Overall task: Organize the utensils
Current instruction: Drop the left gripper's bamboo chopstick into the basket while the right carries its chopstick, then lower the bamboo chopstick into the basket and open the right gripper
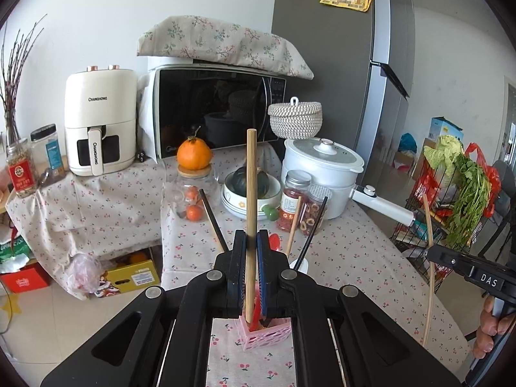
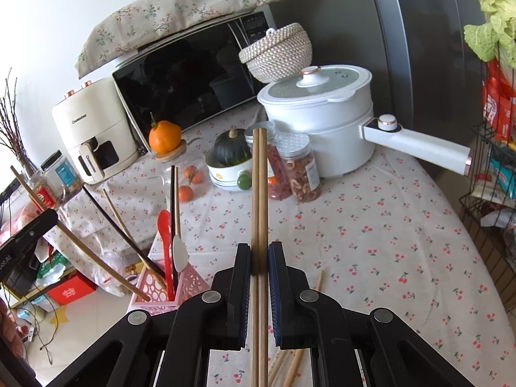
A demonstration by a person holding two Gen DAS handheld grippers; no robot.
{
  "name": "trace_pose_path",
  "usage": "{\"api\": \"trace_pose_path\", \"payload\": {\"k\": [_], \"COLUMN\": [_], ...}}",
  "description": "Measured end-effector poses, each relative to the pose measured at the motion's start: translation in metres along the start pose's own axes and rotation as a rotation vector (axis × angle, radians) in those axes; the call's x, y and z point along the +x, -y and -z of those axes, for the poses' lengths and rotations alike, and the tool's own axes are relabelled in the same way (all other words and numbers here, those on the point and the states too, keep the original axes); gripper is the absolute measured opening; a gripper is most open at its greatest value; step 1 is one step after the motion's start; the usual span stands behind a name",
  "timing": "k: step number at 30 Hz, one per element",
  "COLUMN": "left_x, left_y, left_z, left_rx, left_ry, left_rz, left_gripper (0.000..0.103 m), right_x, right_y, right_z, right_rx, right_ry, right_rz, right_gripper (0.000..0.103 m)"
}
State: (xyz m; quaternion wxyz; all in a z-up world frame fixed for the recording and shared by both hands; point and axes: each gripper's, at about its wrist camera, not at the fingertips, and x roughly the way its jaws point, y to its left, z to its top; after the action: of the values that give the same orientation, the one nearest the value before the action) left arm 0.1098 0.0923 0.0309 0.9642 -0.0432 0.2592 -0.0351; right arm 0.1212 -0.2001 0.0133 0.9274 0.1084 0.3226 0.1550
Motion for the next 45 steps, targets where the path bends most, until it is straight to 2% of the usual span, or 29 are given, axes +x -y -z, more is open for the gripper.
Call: {"api": "trace_pose_path", "payload": {"k": [8,16,18,20,22,24,26,28,36,39,45], "left_x": [0.036,0.047,0.047,0.043,0.036,0.03,0.025,0.024,0.032,0.033,0.028], "left_y": [0.006,0.009,0.007,0.004,-0.003,-0.011,-0.02,-0.028,-0.05,-0.053,-0.046], "left_z": [0.014,0.02,0.021,0.024,0.026,0.029,0.034,0.04,0.06,0.063,0.063], "left_rx": [0.025,0.018,0.006,-0.009,-0.034,-0.067,-0.099,-0.122,-0.169,-0.14,-0.059], "left_ry": [-0.127,-0.15,-0.162,-0.166,-0.163,-0.174,-0.191,-0.222,-0.356,-0.384,-0.379], "left_rz": [0.012,0.052,0.059,0.054,0.05,0.054,0.05,0.041,0.026,0.033,0.023], "left_gripper": [0.006,0.009,0.019,0.046,0.056,0.06,0.071,0.075,0.081,0.081,0.085], "right_x": [0.004,0.012,0.015,0.017,0.019,0.02,0.022,0.024,0.038,0.045,0.065], "right_y": [-0.007,-0.019,-0.022,-0.025,-0.029,-0.035,-0.04,-0.046,-0.079,-0.092,-0.113], "right_z": [0.002,0.003,0.003,0.002,0.001,0.0,0.0,0.0,-0.013,-0.02,-0.023], "right_rx": [-0.013,-0.019,-0.01,0.004,0.017,0.025,0.036,0.042,0.066,0.07,0.02], "right_ry": [0.012,0.032,0.042,0.053,0.071,0.091,0.111,0.131,0.212,0.263,0.353], "right_rz": [-0.008,-0.025,-0.035,-0.044,-0.054,-0.061,-0.065,-0.066,-0.046,-0.023,0.037], "right_gripper": [0.01,0.01,0.01,0.01,0.01,0.01,0.01,0.01,0.01,0.01,0.01]}}
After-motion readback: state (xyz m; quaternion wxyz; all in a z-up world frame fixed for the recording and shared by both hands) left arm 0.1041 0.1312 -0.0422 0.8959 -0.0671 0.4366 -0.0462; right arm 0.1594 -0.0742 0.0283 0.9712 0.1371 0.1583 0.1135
